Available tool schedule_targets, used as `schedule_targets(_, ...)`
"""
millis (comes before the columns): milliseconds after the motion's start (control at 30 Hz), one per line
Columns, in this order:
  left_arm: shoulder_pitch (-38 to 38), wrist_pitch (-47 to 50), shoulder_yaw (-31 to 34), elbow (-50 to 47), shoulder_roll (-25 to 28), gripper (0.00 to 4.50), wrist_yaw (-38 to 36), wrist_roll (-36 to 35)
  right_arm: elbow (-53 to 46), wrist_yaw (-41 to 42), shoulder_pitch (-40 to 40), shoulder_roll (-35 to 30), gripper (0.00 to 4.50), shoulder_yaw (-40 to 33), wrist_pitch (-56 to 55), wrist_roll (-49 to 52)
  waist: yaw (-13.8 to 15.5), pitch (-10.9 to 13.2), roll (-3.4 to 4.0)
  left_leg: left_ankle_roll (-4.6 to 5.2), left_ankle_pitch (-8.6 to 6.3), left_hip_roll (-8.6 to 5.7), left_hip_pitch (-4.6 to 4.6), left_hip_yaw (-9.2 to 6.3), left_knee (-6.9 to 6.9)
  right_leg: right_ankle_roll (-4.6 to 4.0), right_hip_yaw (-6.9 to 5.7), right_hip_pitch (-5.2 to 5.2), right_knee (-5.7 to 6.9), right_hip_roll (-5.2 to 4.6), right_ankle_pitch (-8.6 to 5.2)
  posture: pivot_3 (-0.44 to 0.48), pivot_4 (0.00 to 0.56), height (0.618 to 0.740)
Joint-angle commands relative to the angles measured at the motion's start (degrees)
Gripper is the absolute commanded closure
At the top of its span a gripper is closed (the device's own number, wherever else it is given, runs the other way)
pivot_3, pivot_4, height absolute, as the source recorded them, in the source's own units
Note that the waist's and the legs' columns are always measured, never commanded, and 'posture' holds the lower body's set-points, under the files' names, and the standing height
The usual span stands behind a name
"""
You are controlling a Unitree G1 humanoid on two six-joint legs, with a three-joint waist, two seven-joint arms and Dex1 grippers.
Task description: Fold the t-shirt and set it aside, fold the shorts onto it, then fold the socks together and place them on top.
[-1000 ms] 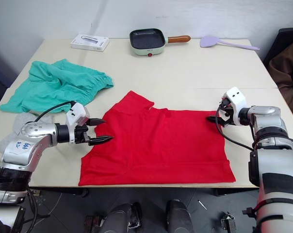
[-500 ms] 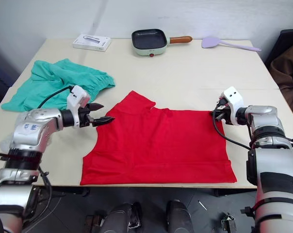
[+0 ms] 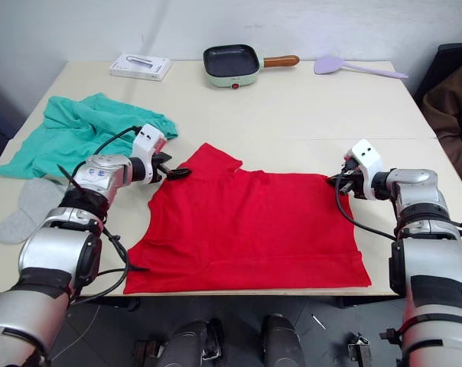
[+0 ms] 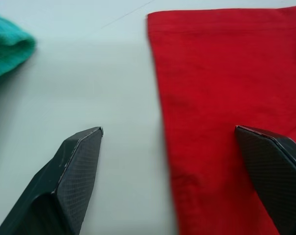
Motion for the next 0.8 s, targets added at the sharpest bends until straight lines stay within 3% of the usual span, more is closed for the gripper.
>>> schedule_targets(33, -1.47, -0.78, 0.37, 2.06, -1.88, 0.62, -1.65, 0.93, -1.03, 1.38, 1.63, 0.04, 4.5, -0.15, -0.57, 0.22, 0.09, -0.01, -0.01, 0.0, 0.0, 0.0, 0.0, 0.0, 0.02, 0.0, 0.01, 0.0, 0.02, -0.01, 0.0, 0.0, 0.15, 0.74)
schedule_targets(433, 0.16, -2.12, 0.36, 2.97, -1.41, 4.48, -0.44, 4.19, -1.9, 1.81, 2.87, 0.61, 4.5, -0.53, -1.72, 1.09, 0.04, -0.01, -0.02, 0.01, -0.02, -0.01, 0.0, -0.02, 0.09, 0.0, 0.04, 0.0, 0.12, -0.03, 0.0, 0.0, 0.15, 0.74)
schedule_targets(800, 1.51, -8.87, 5.22, -0.79, 0.98, 4.49, -2.18, 1.28, -2.36, 2.79, 0.78, -0.4, 4.5, -4.63, -3.63, 5.13, -0.31, 0.01, -0.05, 0.0, -0.02, 0.01, -0.01, -0.03, 0.09, 0.0, 0.03, -0.04, 0.16, -0.02, 0.0, 0.0, 0.15, 0.74)
